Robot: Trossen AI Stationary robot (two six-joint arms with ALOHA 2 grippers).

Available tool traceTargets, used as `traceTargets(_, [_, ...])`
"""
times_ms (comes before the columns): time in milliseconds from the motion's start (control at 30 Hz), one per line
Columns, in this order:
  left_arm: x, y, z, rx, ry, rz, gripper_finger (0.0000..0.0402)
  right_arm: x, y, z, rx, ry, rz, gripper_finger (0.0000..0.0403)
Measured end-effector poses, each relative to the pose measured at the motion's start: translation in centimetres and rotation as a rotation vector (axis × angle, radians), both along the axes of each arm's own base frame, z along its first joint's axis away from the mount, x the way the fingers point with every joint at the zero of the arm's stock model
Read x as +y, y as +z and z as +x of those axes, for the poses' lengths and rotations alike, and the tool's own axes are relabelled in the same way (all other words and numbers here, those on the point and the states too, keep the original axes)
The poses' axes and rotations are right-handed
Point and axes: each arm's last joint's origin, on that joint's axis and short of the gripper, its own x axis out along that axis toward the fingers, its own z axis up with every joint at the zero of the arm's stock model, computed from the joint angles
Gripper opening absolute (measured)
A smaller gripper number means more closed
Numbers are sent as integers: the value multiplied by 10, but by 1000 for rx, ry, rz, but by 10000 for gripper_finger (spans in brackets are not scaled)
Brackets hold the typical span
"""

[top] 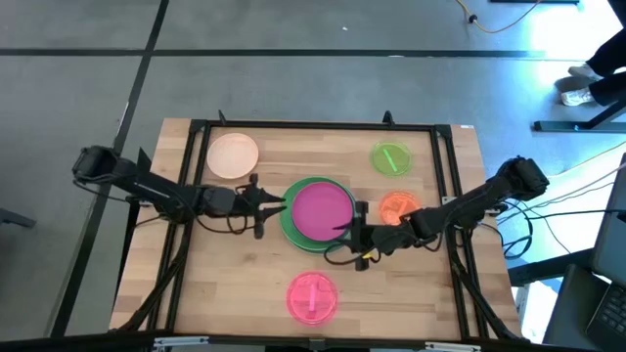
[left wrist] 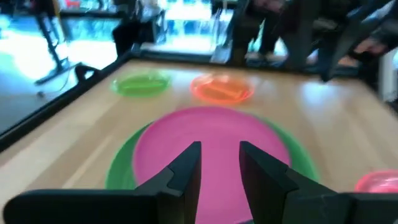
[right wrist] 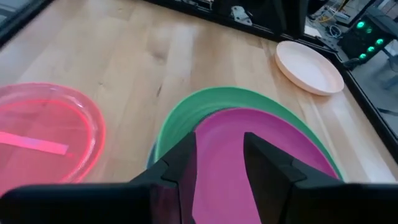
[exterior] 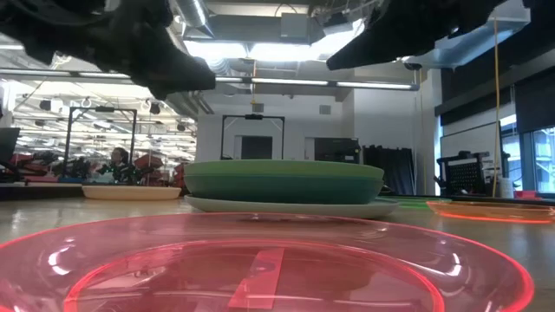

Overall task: Stack plastic plates
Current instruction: Stack the light orange plate on top of the pink plate

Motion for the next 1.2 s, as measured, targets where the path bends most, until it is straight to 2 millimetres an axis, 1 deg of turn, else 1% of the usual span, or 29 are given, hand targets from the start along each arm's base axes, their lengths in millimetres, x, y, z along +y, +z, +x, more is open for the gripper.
traceTargets(100, [7, 7, 7, 140, 59, 1, 102, -2, 0, 1, 0, -6, 5, 124])
traceTargets(200, [18, 15, 8, 315, 166, 4, 102, -6, 0, 2, -1, -22, 12, 124])
traceTargets(367, [40, 21, -4, 544, 356, -33, 102, -6, 0, 2, 3, -29, 26, 124])
traceTargets(467, [53, 17, -13, 641, 439, -96, 102, -6, 0, 2, 2, -29, 27, 124])
traceTargets(667, [77, 6, -27, 727, 564, -167, 102, -6, 0, 2, 1, -29, 27, 124])
traceTargets(833, [92, -6, -34, 762, 596, -213, 102, -6, 0, 2, -1, -29, 28, 124])
traceTargets(967, [102, -13, -37, 793, 626, -213, 102, -6, 0, 2, -1, -29, 28, 124])
traceTargets(1200, [115, -26, -33, 830, 640, -238, 102, -6, 0, 2, 3, -29, 27, 124])
